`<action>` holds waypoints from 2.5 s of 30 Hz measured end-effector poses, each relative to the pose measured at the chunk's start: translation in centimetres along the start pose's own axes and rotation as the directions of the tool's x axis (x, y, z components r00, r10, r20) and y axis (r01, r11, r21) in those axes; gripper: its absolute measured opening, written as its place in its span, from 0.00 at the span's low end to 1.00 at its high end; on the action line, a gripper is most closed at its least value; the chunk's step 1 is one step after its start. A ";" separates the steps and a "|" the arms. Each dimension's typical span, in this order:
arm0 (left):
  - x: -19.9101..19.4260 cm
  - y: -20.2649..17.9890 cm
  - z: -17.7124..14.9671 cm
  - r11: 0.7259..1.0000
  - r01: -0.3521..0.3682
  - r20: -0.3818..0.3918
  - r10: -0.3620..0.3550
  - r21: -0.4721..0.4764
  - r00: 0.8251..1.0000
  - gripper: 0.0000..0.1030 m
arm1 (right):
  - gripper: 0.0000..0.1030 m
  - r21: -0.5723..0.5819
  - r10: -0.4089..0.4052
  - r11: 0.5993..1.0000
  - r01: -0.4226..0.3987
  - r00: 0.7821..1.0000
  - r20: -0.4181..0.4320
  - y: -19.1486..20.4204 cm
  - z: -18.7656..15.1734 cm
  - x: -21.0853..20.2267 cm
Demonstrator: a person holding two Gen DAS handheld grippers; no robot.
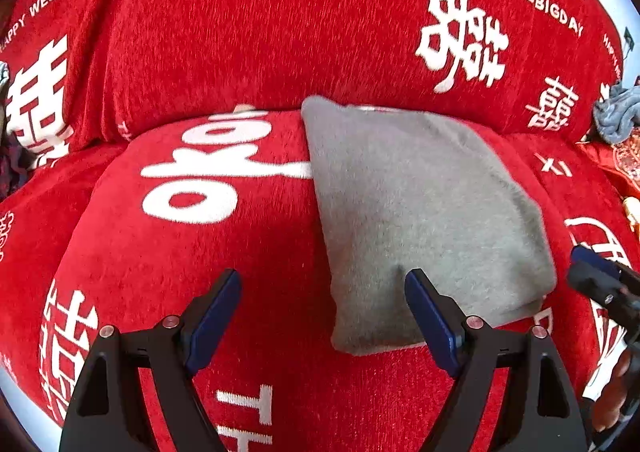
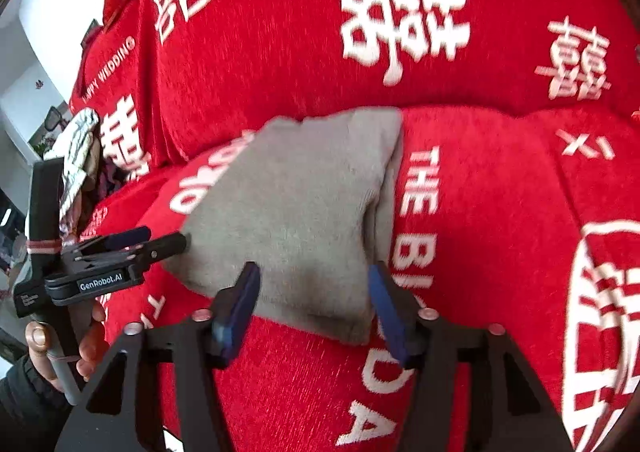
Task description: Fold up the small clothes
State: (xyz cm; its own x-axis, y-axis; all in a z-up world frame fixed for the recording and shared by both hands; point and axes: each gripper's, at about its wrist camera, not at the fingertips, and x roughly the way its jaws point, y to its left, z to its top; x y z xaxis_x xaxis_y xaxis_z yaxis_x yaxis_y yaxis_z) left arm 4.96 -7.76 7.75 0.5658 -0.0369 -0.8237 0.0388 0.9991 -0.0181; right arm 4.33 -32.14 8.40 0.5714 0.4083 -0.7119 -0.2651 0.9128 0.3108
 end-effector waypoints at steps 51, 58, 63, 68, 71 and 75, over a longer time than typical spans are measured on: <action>2.9 0.2 4.3 0.971 0.238 -0.086 -0.235 0.027 0.968 0.51 | 0.37 -0.024 0.029 0.999 -0.030 0.997 -0.067 4.3 4.6 7.2; -0.5 0.9 1.6 0.977 0.210 -0.047 -0.207 0.049 0.977 0.51 | 0.37 -0.070 0.030 0.997 -0.033 0.998 -0.046 7.1 2.4 4.5; -2.5 1.7 -0.7 0.978 0.203 -0.034 -0.202 0.041 0.979 0.51 | 0.37 -0.084 0.036 0.996 -0.040 0.998 -0.045 8.6 0.4 3.0; -3.8 2.2 -2.9 0.980 0.195 -0.030 -0.194 0.047 0.981 0.51 | 0.37 -0.088 0.041 0.995 -0.045 0.998 -0.045 9.7 -1.7 2.0; -4.3 2.5 -4.0 0.980 0.195 -0.030 -0.194 0.048 0.981 0.51 | 0.37 -0.087 0.043 0.995 -0.046 0.998 -0.045 10.1 -2.9 1.7; -4.8 2.6 -5.9 0.980 0.194 -0.028 -0.193 0.050 0.981 0.51 | 0.37 -0.091 0.041 0.995 -0.045 0.998 -0.048 10.6 -4.5 1.0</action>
State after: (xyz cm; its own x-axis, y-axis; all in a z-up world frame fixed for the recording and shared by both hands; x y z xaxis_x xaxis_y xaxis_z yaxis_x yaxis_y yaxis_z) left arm -2.45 -4.83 8.30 0.5245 -0.2282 -0.8203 0.1888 0.9706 -0.1493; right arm -1.37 -22.04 8.15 0.5226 0.4441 -0.7278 -0.3602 0.8887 0.2837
